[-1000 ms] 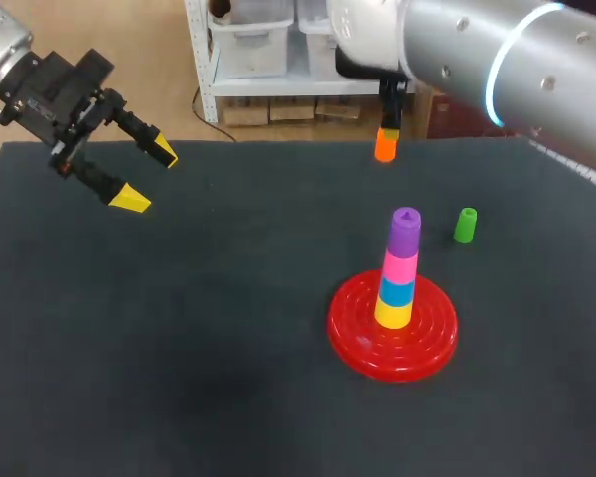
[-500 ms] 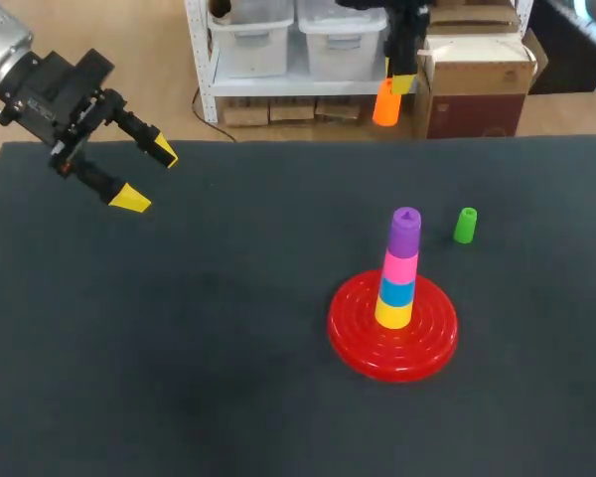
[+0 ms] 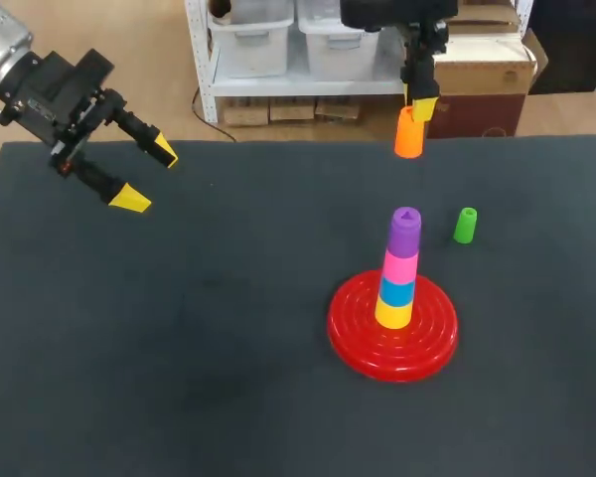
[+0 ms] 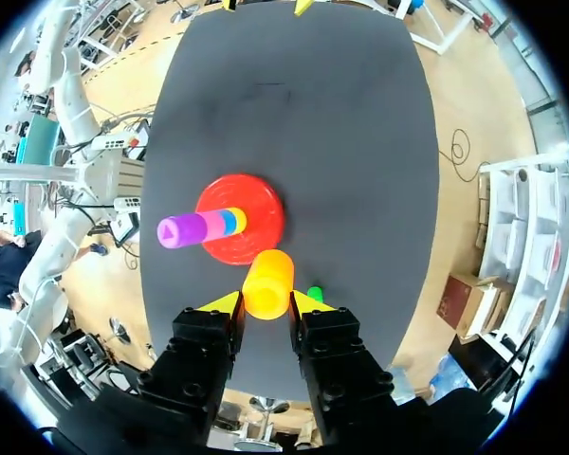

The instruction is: Pick up and stack the cylinders on the red base in this order: pink,purple,orange,green

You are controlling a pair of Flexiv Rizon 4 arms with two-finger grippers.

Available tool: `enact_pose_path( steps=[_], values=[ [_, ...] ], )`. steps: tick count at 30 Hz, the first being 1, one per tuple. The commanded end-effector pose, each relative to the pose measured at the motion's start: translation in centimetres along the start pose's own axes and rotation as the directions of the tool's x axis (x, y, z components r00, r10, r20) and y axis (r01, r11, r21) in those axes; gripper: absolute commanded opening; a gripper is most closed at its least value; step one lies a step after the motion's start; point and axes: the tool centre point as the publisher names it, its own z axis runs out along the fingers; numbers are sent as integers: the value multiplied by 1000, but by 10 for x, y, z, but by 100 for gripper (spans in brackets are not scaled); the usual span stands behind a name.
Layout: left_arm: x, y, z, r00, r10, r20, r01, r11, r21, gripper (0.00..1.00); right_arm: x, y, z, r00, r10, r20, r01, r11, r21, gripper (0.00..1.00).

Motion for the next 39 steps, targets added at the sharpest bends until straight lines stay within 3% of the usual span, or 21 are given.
enact_pose_path(
  steps=[1,9,10,19,28,39],
  values=[
    [1,2,-1,1000,1,-1,-1,1000,5,100,3,20,3,1000,-1,7,-1,960,281,0],
    [1,2,-1,1000,1,-1,-1,1000,5,100,0,22,0,1000,-12,-1,12,959,282,0],
    [1,2,-1,1000,1,-1,-1,1000,5,100,-1,25,-2,999,-21,-25,27,959,283,0],
    [1,2,-1,1000,1,-1,-1,1000,5,100,-13,67,-12,999,-47,14,39,940,339,0],
    [1,2,-1,1000,1,-1,-1,1000,5,100,-12,96,-4,998,-54,-12,55,934,353,0],
    [1,2,-1,1000,1,-1,-1,1000,5,100,-24,104,15,997,-76,-36,83,939,335,0]
  ],
)
